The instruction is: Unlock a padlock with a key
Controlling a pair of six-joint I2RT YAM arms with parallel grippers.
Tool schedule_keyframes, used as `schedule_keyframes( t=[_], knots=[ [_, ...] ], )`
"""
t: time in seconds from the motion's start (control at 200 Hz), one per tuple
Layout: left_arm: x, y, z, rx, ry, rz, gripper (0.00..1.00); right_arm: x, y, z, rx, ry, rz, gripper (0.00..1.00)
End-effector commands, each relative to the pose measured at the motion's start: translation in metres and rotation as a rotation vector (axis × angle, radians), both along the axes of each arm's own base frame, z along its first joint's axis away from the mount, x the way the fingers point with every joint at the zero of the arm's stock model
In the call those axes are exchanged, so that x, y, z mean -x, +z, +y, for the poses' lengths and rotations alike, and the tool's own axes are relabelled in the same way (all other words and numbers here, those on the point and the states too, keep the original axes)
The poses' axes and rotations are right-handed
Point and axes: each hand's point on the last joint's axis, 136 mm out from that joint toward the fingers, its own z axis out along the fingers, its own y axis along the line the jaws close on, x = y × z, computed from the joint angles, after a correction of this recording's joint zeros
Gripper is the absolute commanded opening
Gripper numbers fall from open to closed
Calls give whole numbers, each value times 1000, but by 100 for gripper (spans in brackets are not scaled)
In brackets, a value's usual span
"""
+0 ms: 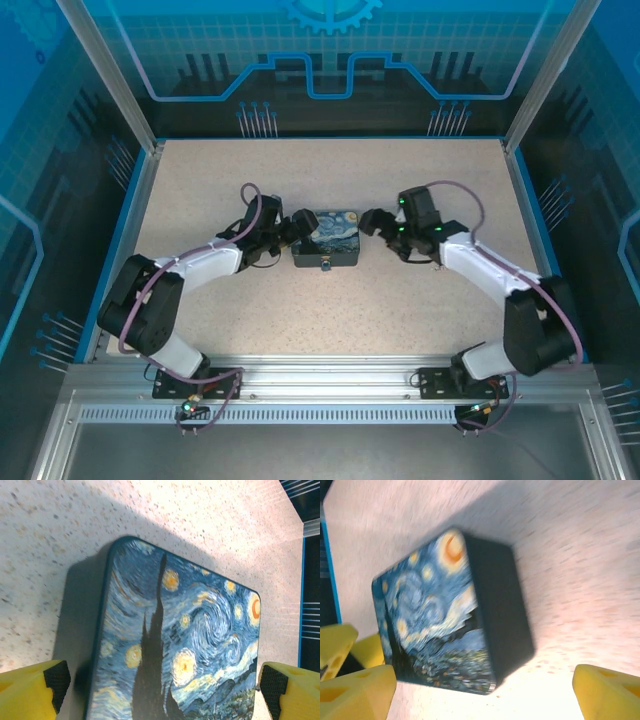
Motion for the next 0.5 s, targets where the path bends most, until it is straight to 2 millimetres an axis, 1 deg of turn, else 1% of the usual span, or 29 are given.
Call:
schedule_keyframes(
  t=[0.0,0.035,0.11,0.18,0.3,0.395,0.495],
  knots=[
    [-3,12,26,-27,62,-24,99,29,-19,-72,194,-151,144,88],
    [-2,16,29,-25,63,-34,99,36,-23,-91,227,-196,191,83],
    [4,25,30,-31,55,-41,99,46,-32,-117,265,-258,263,74],
    [9,32,26,-24,40,-42,99,55,-42,-139,296,-323,327,66],
    [21,37,9,-36,-16,-40,99,60,-56,-154,300,-384,390,56],
    [29,38,-4,-34,-53,-38,99,58,-63,-156,294,-402,421,54],
    [33,39,-18,-18,-81,-42,99,54,-71,-156,292,-416,461,48]
  ],
)
